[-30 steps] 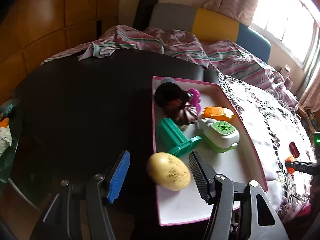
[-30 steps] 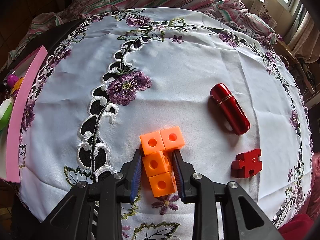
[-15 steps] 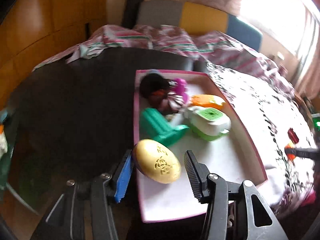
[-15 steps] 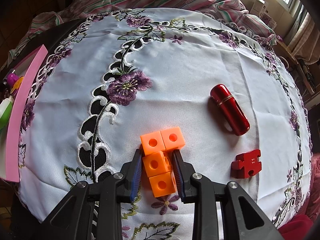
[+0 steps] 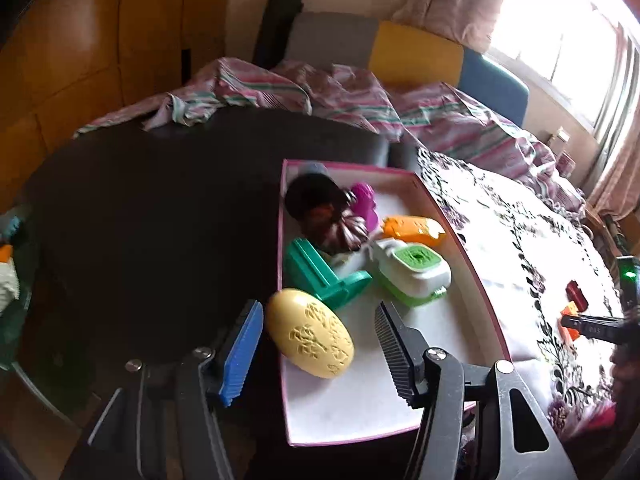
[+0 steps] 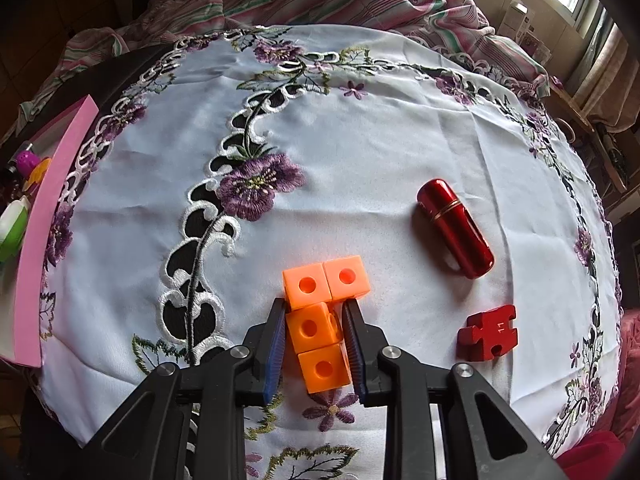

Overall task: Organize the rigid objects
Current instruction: 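Carry the orange blocks into the tray with the right tool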

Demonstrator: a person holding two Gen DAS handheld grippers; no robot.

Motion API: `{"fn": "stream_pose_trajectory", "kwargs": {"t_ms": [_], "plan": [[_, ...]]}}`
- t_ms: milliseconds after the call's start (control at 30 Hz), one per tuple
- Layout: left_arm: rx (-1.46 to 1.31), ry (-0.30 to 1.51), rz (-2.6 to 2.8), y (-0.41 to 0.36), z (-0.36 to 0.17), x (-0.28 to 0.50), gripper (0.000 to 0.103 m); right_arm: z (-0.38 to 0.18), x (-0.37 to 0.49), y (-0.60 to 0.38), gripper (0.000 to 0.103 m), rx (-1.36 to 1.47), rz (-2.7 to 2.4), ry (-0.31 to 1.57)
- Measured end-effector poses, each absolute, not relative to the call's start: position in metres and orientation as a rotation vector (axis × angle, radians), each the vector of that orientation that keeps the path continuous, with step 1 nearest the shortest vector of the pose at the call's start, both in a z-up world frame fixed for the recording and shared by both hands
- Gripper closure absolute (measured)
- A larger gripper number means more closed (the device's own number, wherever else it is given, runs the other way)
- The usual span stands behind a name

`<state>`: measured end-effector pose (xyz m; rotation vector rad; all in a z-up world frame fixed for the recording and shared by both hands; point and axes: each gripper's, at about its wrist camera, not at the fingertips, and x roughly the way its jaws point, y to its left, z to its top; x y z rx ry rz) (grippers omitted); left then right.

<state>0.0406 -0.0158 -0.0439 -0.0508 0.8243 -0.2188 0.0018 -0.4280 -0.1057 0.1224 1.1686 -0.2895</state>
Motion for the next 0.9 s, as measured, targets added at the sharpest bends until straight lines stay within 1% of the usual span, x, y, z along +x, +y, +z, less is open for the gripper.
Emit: {"fn": "stream_pose_trajectory", "kwargs": {"t_ms": [167,333,633,900], "plan": [[-0.028,0.792,-0.196,-0.012,-0.035,0.037,0.04,-0.092,-0.002,-0.425,0.076,0.172,-0.27,1.11],[-0.019,0.79,-0.189,-0.011,-0.034,0.036,0.04,-0.074,-0.004,-0.398,0.076,0.186,-0.208,1.04],[-0.014,0.8,-0.183,-0.01,-0.036,0.033,0.04,-0.033,0.004,-0.303,0.076,0.166,0.068,0.919],[-0.017,0.808,-0.17,-0.006,-0.038,0.033,0.039,-0.017,0.012,-0.221,0.076,0.102,0.272,0.891]]}}
